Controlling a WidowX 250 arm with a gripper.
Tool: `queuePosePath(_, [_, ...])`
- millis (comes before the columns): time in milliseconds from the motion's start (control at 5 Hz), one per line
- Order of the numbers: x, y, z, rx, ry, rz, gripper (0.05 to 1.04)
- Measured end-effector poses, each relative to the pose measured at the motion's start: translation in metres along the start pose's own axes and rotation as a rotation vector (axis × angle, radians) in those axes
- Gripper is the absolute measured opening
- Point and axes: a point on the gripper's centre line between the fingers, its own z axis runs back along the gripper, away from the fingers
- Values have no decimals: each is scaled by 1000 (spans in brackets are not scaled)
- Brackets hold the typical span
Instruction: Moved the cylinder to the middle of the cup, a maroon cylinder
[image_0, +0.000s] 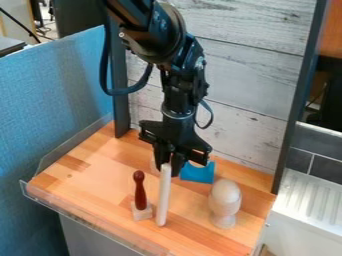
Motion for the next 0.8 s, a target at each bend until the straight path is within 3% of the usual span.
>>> queuePosePath(800, [7, 9, -5, -72, 19, 53, 227])
